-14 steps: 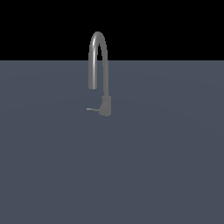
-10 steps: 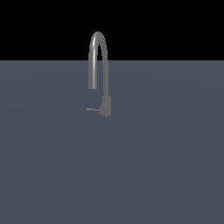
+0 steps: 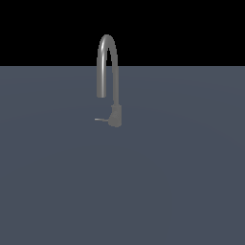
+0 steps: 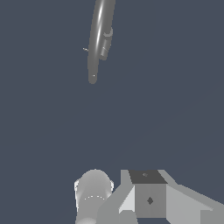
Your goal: Turn on the faucet by rotating a designated handle.
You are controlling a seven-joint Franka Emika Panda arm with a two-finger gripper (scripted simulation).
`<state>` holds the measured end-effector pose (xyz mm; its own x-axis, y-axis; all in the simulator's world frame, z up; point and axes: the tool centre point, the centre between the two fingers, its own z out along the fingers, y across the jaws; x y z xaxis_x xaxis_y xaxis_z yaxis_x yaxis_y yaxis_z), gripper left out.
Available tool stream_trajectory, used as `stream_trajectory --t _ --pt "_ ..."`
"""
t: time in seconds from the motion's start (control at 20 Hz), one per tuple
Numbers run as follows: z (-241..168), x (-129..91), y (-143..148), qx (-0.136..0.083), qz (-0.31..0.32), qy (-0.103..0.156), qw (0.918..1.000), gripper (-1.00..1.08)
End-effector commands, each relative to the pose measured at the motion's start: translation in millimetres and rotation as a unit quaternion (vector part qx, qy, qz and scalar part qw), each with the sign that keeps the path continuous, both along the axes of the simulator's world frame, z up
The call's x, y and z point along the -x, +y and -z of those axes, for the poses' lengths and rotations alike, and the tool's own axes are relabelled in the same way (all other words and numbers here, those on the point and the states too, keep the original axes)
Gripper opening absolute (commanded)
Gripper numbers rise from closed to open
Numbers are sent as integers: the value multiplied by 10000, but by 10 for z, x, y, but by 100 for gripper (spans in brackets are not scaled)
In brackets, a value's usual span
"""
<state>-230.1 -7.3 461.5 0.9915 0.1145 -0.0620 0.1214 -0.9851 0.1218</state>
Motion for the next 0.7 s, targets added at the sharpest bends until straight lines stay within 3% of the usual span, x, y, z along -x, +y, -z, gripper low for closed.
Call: stream_trajectory --t 0.0,0.3,0.65 --pt "62 -105 45 254 -284 19 9993 -100" --pt "269 -411 194 1039 -1147 70 9879 -100" --pt "558 -742 395 1966 -2170 127 9561 -100"
